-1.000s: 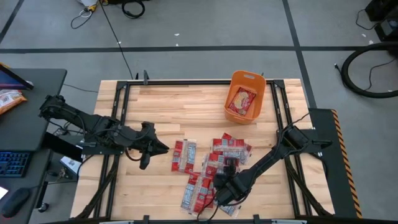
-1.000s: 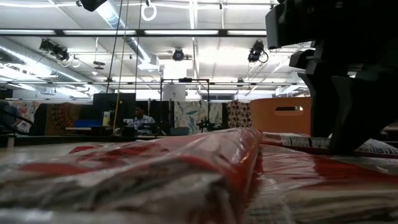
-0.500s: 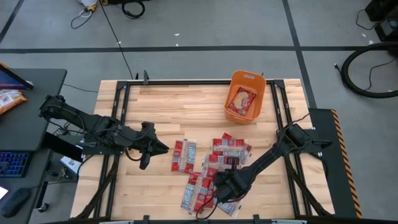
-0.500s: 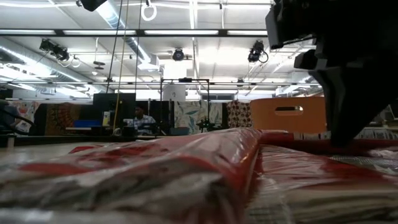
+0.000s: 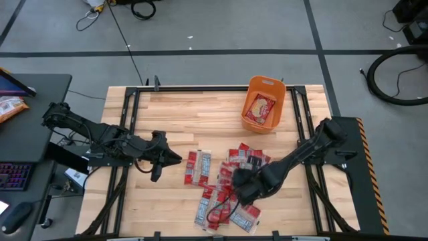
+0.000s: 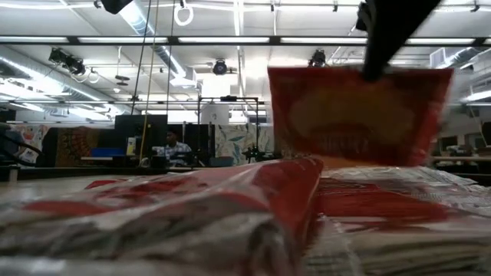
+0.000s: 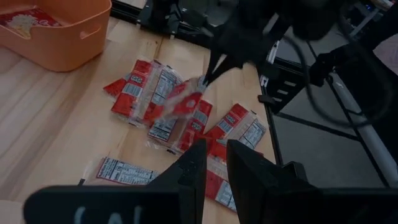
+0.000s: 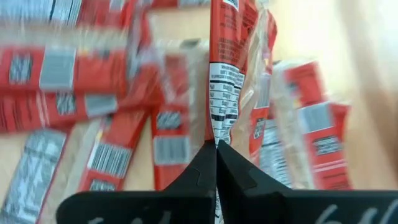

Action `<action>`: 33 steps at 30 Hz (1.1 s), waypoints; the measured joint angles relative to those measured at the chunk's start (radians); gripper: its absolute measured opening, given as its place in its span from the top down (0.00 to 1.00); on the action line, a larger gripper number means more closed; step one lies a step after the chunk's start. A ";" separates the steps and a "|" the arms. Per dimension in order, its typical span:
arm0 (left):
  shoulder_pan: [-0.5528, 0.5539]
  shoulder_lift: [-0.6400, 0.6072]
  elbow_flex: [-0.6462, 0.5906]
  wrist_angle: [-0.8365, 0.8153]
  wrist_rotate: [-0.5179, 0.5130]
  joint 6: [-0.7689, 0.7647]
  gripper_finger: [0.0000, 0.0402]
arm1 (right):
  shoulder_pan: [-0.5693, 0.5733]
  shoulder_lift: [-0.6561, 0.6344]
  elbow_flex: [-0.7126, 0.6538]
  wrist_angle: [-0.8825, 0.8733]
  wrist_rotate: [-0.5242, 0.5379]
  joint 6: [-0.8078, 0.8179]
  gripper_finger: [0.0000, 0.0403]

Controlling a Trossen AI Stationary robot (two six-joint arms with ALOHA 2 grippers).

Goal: Sort popcorn bags into baskets
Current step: Put the red popcorn bag into the orange bin

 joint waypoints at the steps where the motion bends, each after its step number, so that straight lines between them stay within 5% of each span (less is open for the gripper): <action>1: 0.000 0.000 0.000 0.000 0.000 0.002 0.84 | -0.006 -0.015 0.000 -0.003 0.013 0.005 0.99; 33: 0.000 0.000 0.000 0.001 -0.050 0.002 0.84 | -0.280 -0.500 -0.006 -0.126 0.267 -0.023 0.99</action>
